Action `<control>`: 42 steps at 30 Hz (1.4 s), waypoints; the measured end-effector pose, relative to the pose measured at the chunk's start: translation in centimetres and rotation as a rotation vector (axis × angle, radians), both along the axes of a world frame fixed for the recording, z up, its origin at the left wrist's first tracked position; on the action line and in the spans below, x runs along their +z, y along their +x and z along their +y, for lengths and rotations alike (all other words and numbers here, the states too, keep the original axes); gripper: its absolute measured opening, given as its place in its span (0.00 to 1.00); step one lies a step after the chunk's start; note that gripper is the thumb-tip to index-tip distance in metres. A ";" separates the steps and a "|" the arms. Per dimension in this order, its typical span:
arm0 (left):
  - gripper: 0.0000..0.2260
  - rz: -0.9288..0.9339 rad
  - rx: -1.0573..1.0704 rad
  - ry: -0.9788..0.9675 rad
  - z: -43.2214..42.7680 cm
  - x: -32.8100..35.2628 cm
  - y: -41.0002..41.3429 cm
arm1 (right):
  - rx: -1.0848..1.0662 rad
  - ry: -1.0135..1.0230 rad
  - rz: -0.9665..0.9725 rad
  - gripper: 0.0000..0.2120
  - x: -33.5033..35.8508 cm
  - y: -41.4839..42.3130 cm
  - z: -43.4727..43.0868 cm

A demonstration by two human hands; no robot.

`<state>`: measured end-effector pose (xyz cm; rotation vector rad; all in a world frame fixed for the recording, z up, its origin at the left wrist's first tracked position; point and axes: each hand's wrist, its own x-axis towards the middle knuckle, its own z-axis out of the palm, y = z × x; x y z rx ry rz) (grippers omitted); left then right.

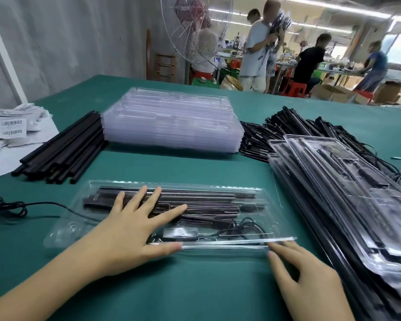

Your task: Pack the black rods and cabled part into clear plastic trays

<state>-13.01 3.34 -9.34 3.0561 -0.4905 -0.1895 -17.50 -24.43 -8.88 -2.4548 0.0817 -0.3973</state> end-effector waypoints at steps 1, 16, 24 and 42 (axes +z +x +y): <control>0.33 -0.006 0.000 0.011 -0.1 0.0 0.0 | -0.068 -0.029 -0.058 0.04 0.0 -0.1 0.0; 0.33 -0.090 0.028 0.034 -0.2 -1.1 0.9 | -0.184 -0.111 0.319 0.14 0.3 6.2 0.1; 0.30 -0.108 0.029 -0.004 3.0 -0.5 4.1 | 0.021 0.627 0.425 0.07 1.0 9.3 0.0; 0.28 -0.174 0.114 -0.071 3.6 -0.5 5.8 | 0.204 0.945 0.711 0.13 2.0 12.9 0.3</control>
